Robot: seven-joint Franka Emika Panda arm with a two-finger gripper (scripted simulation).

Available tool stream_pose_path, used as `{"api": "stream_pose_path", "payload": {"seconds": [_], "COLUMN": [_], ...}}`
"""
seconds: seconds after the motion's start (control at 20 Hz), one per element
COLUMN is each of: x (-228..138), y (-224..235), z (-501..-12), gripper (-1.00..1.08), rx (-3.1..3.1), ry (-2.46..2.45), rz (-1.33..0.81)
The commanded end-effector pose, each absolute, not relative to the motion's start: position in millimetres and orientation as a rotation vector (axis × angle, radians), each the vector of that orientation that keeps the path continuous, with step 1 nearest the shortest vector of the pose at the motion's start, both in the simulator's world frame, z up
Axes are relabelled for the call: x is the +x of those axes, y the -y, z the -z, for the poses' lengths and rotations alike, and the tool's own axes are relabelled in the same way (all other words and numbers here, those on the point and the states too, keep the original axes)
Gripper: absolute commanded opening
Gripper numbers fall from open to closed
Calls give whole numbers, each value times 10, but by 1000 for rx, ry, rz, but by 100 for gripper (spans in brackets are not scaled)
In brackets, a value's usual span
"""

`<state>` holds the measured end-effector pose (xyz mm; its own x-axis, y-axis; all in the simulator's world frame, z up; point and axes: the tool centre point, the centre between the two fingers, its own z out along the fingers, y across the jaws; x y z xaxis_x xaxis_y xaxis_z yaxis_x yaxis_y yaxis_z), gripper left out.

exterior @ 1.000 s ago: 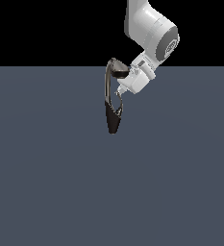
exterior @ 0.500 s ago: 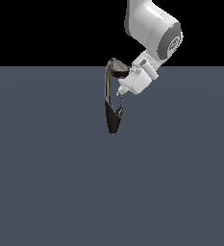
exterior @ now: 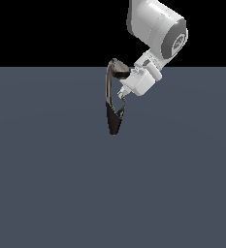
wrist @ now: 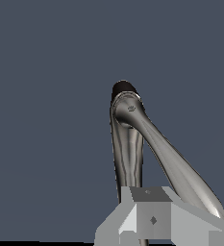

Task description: Turn on the faucet by rotating a designated handle.

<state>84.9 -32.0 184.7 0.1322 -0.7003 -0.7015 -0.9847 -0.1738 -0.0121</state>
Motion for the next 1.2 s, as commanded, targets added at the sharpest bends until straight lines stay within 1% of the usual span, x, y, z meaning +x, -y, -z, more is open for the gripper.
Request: {"api": "stream_pose_path", "payload": {"seconds": [0.0, 0.5, 0.55, 0.6, 1.0, 1.05, 1.1, 1.15], "x": [741, 427, 427, 519, 314, 314, 432, 444], "y": [369, 492, 492, 414, 871, 871, 639, 667], "z": [-1813, -1733, -1733, -1824, -1380, -1380, -1620, -1587], "gripper": [-100, -100, -100, -100, -100, -100, -100, -100], "rx": [-1935, -1938, -1938, -1947, -1939, -1939, -1963, -1962], "ry": [-1620, -1615, -1615, -1597, -1614, -1614, -1566, -1568], "rz": [-795, -803, -803, -784, -804, -804, -785, -786]}}
